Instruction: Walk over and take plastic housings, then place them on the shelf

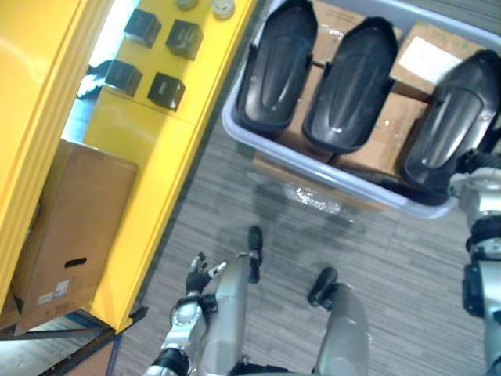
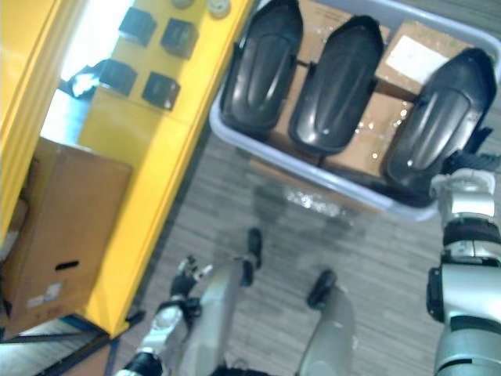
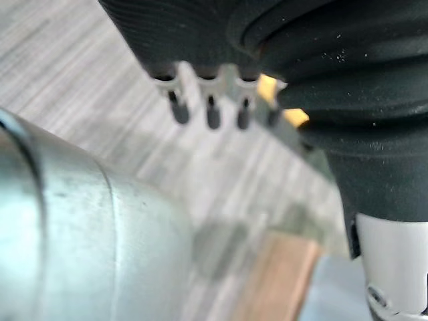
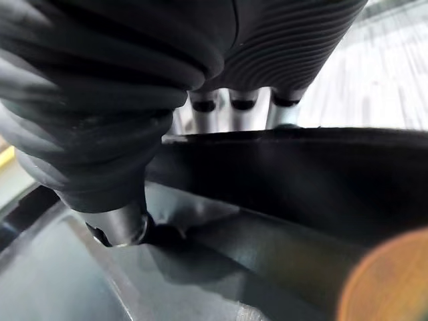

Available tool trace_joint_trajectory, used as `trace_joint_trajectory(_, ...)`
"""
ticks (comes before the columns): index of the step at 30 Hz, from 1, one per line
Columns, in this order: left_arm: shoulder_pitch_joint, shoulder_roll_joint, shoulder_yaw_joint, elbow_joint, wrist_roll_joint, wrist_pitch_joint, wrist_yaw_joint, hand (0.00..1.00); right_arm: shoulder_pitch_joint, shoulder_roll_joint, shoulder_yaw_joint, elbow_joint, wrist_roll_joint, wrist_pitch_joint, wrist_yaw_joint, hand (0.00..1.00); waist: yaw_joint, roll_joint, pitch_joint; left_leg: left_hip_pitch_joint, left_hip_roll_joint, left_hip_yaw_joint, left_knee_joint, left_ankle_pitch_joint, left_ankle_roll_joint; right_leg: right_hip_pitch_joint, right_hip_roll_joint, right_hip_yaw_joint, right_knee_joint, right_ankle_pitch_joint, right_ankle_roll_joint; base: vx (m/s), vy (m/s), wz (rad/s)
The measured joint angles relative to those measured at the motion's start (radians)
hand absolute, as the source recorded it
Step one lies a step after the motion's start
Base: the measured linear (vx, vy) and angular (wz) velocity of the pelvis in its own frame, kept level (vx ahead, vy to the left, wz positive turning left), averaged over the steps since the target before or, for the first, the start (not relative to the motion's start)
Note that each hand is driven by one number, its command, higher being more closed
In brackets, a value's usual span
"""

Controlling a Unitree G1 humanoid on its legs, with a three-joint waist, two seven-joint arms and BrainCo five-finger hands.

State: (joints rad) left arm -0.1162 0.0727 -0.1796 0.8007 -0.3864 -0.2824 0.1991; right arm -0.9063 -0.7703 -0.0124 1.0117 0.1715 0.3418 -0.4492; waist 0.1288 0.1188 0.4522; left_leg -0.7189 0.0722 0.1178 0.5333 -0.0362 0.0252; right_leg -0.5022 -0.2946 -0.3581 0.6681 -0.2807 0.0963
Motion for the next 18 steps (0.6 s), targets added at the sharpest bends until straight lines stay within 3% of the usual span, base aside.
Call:
trace_joint_trajectory(8, 0.006, -0.001, -0.002, -0.182, -0.05, -0.009, 0.082, 0.0, 0.0, 0.009, 0.025, -0.035, -0.137, -0.039, -0.113, 1.0, -0.006, -0.004, 0.001, 0.041, 0.016, 0.001, 0.001, -0.001, 0.0, 0.046, 0.015, -0.001, -0.005, 0.003, -0.005, -0.01, -0.007, -0.02)
trace_joint_trajectory(11, 0.008, 0.013, 0.031, -0.293, -0.078, -0.008, 0.127, 0.0, 0.039, 0.009, 0.022, -0.121, -0.177, -0.042, -0.149, 1.0, -0.009, -0.022, 0.001, 0.083, 0.023, 0.0, -0.004, -0.003, -0.004, 0.091, 0.026, -0.006, -0.02, 0.005, -0.006, 0.0, -0.012, 0.0)
trace_joint_trajectory(16, 0.034, 0.102, 0.088, -0.529, -0.073, 0.003, 0.171, 0.0, 0.101, 0.022, -0.014, -0.232, -0.271, -0.069, -0.217, 1.0, -0.029, -0.096, -0.002, 0.18, 0.025, -0.006, -0.06, 0.0, -0.013, 0.204, 0.046, -0.029, -0.099, 0.019, -0.006, 0.02, -0.031, 0.04)
trace_joint_trajectory(18, 0.036, 0.129, 0.094, -0.576, -0.072, 0.011, 0.165, 0.0, 0.118, 0.022, -0.04, -0.252, -0.299, -0.09, -0.239, 1.0, -0.035, -0.109, -0.002, 0.213, 0.024, -0.007, -0.081, 0.001, -0.014, 0.245, 0.057, -0.032, -0.142, 0.035, -0.002, 0.06, 0.003, 0.0)
